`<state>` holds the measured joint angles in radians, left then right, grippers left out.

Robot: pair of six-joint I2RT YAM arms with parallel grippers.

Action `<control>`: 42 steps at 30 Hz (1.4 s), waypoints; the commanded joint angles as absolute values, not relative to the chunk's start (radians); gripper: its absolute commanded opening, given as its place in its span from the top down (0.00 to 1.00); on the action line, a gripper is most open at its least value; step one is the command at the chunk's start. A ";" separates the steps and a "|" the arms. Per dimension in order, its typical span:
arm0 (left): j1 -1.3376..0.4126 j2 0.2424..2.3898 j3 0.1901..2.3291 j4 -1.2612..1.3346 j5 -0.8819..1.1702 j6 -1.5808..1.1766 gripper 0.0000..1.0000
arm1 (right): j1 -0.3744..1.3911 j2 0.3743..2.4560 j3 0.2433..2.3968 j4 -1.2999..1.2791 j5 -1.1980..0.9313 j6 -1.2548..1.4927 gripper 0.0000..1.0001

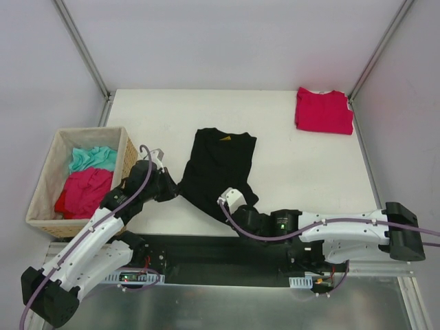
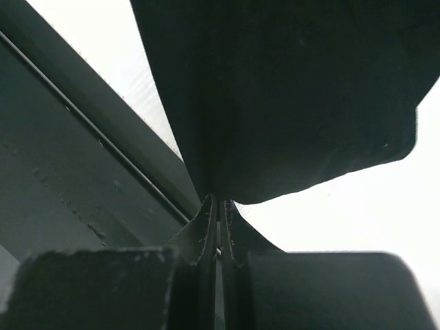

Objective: Fold and stack the t-shirts

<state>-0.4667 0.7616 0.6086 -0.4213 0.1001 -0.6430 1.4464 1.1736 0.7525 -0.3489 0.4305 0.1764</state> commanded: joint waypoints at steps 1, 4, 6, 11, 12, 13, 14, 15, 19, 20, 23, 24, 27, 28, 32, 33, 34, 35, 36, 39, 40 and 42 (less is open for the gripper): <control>-0.544 0.700 0.537 -0.390 0.057 -0.732 1.00 | 1.470 1.193 0.749 -0.391 0.439 0.233 0.99; -0.622 0.698 0.488 -0.390 0.011 -0.779 1.00 | 1.474 1.166 0.689 -0.394 0.434 0.273 0.99; -0.655 0.704 0.456 -0.390 -0.023 -0.814 1.00 | 1.479 1.149 0.663 -0.403 0.437 0.294 0.99; -0.779 0.695 0.385 -0.391 -0.067 -0.905 1.00 | 1.491 1.103 0.592 -0.420 0.439 0.363 0.99; -0.797 0.689 0.376 -0.396 -0.080 -0.919 1.00 | 1.491 1.100 0.585 -0.423 0.440 0.371 0.99; -0.814 0.681 0.368 -0.399 -0.090 -0.933 1.00 | 1.494 1.095 0.572 -0.426 0.442 0.377 0.99; -0.848 0.663 0.354 -0.403 -0.101 -0.957 1.00 | 1.499 1.089 0.566 -0.428 0.439 0.390 0.99; -0.862 0.655 0.350 -0.410 -0.110 -0.968 1.00 | 1.499 1.078 0.561 -0.429 0.442 0.396 0.99; -0.936 0.632 0.336 -0.436 -0.175 -1.008 1.00 | 1.512 1.032 0.522 -0.452 0.445 0.432 0.99; -0.955 0.637 0.334 -0.437 -0.184 -1.021 1.00 | 1.514 1.019 0.499 -0.457 0.446 0.440 0.99; -0.974 0.681 0.348 -0.437 -0.202 -1.037 1.00 | 1.514 0.968 0.494 -0.471 0.457 0.451 0.99; -1.000 0.693 0.356 -0.437 -0.213 -1.043 1.00 | 1.514 0.963 0.498 -0.483 0.459 0.449 0.99; -1.066 0.745 0.394 -0.437 -0.270 -1.061 1.00 | 1.514 0.966 0.503 -0.500 0.446 0.454 0.99; -1.083 0.759 0.403 -0.437 -0.281 -1.071 1.00 | 1.514 0.968 0.505 -0.503 0.439 0.459 0.99; -1.170 0.824 0.454 -0.448 -0.322 -1.092 1.00 | 1.540 0.950 0.521 -0.523 0.448 0.468 0.99; -1.187 0.831 0.468 -0.466 -0.346 -1.092 1.00 | 1.543 0.946 0.538 -0.543 0.452 0.468 0.99; -1.212 0.844 0.504 -0.477 -0.360 -1.083 1.00 | 1.546 0.942 0.552 -0.554 0.469 0.463 0.99; -1.216 0.850 0.527 -0.489 -0.368 -1.069 1.00 | 1.545 0.933 0.564 -0.567 0.482 0.459 0.99; -1.219 0.856 0.554 -0.508 -0.380 -1.054 1.00 | 1.546 0.928 0.578 -0.587 0.492 0.450 0.99; -1.220 0.883 0.653 -0.532 -0.408 -0.991 1.00 | 1.545 0.928 0.653 -0.626 0.555 0.394 0.99; -1.221 0.897 0.696 -0.537 -0.419 -0.961 1.00 | 1.528 0.933 0.687 -0.629 0.581 0.379 0.99; -1.220 0.913 0.735 -0.546 -0.449 -0.930 1.00 | 1.499 0.954 0.715 -0.624 0.591 0.336 0.99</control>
